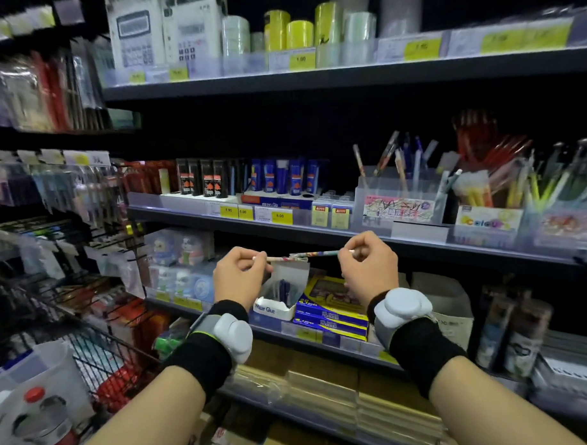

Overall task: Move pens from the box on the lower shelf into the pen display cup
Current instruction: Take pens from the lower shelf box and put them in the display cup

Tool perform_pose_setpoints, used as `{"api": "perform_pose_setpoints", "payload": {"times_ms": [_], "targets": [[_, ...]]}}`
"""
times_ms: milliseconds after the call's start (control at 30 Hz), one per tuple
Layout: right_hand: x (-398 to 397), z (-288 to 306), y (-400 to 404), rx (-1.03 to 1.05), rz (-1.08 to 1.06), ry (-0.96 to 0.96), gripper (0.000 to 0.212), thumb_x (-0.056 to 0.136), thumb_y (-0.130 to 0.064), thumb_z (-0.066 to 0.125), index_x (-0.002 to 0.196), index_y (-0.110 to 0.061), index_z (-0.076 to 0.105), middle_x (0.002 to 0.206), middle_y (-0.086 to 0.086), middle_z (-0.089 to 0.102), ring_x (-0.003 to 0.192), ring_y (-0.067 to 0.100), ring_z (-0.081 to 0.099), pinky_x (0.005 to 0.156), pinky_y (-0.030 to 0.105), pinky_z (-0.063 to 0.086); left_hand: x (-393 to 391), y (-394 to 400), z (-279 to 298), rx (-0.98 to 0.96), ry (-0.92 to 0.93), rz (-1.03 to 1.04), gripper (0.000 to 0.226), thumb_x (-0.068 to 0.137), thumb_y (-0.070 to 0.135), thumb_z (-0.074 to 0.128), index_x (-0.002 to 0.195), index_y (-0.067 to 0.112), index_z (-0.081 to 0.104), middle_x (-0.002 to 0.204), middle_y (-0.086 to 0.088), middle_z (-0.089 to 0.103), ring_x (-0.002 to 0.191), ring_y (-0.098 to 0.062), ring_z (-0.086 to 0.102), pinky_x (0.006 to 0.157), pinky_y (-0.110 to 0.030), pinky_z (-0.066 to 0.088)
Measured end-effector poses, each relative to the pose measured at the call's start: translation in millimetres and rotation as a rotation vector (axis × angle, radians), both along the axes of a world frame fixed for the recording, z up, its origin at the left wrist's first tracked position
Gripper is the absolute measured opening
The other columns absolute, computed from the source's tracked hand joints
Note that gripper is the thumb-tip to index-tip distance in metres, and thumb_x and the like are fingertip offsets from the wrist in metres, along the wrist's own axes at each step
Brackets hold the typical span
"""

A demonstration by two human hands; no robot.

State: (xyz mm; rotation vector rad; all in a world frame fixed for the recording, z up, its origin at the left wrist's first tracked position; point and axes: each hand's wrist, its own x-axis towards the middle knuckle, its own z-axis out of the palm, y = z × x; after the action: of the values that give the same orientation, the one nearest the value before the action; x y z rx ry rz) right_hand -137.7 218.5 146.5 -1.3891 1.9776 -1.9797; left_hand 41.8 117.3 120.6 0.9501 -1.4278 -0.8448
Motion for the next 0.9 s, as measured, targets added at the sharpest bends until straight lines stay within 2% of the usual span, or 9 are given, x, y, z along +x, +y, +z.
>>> {"api": "perform_pose_setpoints", "payload": {"times_ms": [67, 167, 300, 400, 500, 567, 667, 733, 900], "targets": [[-2, 7, 14, 0.004, 0.002, -0.103, 0.003, 0.079, -0.016, 0.061, 0.077, -0.014, 0.061, 0.066, 0.014, 0.066, 0.056, 0.030, 0.065, 0.052, 0.039, 0.059, -1, 7, 7, 0.060, 0.061, -0.045, 0.012, 0.090, 0.017, 0.064, 0.081, 0.010, 0.065, 0.065, 0.000, 0.074, 0.058, -0.007, 0.064, 0.056, -0.026, 0.051], [-7, 21, 35, -0.018, 0.058, -0.345, 0.006, 0.087, -0.004, 0.055, 0.083, -0.002, 0.059, 0.069, 0.020, 0.065, 0.048, 0.024, 0.060, 0.044, 0.031, 0.052, -3, 18, 18, 0.185, 0.193, -0.124, 0.010, 0.091, 0.010, 0.061, 0.083, 0.006, 0.065, 0.065, -0.003, 0.074, 0.065, -0.021, 0.064, 0.062, -0.033, 0.057], [-10, 42, 52, -0.076, 0.204, -0.776, 0.013, 0.092, 0.001, 0.050, 0.083, 0.005, 0.058, 0.065, 0.015, 0.059, 0.043, 0.019, 0.058, 0.036, 0.022, 0.049, -8, 34, 33, 0.416, 0.469, -0.322, 0.007, 0.093, 0.005, 0.056, 0.088, 0.003, 0.061, 0.066, -0.008, 0.074, 0.059, -0.015, 0.063, 0.051, -0.021, 0.052], [-10, 50, 64, -0.150, 0.315, -1.006, 0.010, 0.094, 0.000, 0.048, 0.091, 0.003, 0.057, 0.070, 0.012, 0.057, 0.055, 0.020, 0.057, 0.040, 0.022, 0.052, -15, 42, 40, 0.537, 0.536, -0.471, 0.010, 0.091, 0.006, 0.057, 0.097, 0.001, 0.064, 0.084, -0.012, 0.074, 0.071, -0.017, 0.061, 0.063, -0.025, 0.051], [-12, 53, 71, -0.136, 0.435, -1.054, 0.017, 0.096, -0.004, 0.050, 0.110, 0.001, 0.059, 0.077, 0.009, 0.058, 0.065, 0.020, 0.057, 0.051, 0.027, 0.055, -20, 49, 47, 0.569, 0.516, -0.657, 0.020, 0.091, 0.011, 0.060, 0.106, 0.000, 0.067, 0.087, -0.006, 0.072, 0.082, -0.017, 0.059, 0.072, -0.028, 0.050], [-14, 57, 74, -0.093, 0.506, -1.037, 0.022, 0.098, -0.005, 0.048, 0.114, -0.002, 0.062, 0.078, 0.007, 0.058, 0.068, 0.019, 0.058, 0.053, 0.028, 0.055, -27, 53, 55, 0.565, 0.490, -0.758, 0.020, 0.093, 0.015, 0.060, 0.107, 0.003, 0.068, 0.086, -0.003, 0.067, 0.085, -0.017, 0.057, 0.076, -0.029, 0.049], [-14, 62, 72, -0.024, 0.575, -1.002, 0.025, 0.099, -0.006, 0.046, 0.113, -0.002, 0.066, 0.077, 0.004, 0.056, 0.071, 0.018, 0.057, 0.056, 0.028, 0.056, -38, 53, 63, 0.551, 0.467, -0.848, 0.026, 0.095, 0.017, 0.057, 0.118, 0.006, 0.064, 0.083, 0.000, 0.061, 0.082, -0.016, 0.057, 0.076, -0.030, 0.049], [-16, 66, 68, -0.001, 0.592, -1.004, 0.025, 0.100, -0.007, 0.044, 0.107, -0.002, 0.067, 0.075, 0.003, 0.056, 0.071, 0.018, 0.058, 0.053, 0.027, 0.057, -47, 52, 69, 0.538, 0.432, -0.885, 0.030, 0.096, 0.016, 0.054, 0.124, 0.007, 0.063, 0.082, 0.001, 0.060, 0.081, -0.016, 0.058, 0.075, -0.030, 0.049], [-22, 77, 58, 0.020, 0.563, -0.972, 0.022, 0.103, -0.013, 0.040, 0.101, -0.007, 0.062, 0.082, 0.005, 0.065, 0.068, 0.020, 0.063, 0.047, 0.027, 0.058, -63, 48, 87, 0.495, 0.369, -0.910, 0.020, 0.096, 0.018, 0.055, 0.113, 0.015, 0.065, 0.093, 0.001, 0.070, 0.086, -0.017, 0.061, 0.078, -0.032, 0.050]]}}
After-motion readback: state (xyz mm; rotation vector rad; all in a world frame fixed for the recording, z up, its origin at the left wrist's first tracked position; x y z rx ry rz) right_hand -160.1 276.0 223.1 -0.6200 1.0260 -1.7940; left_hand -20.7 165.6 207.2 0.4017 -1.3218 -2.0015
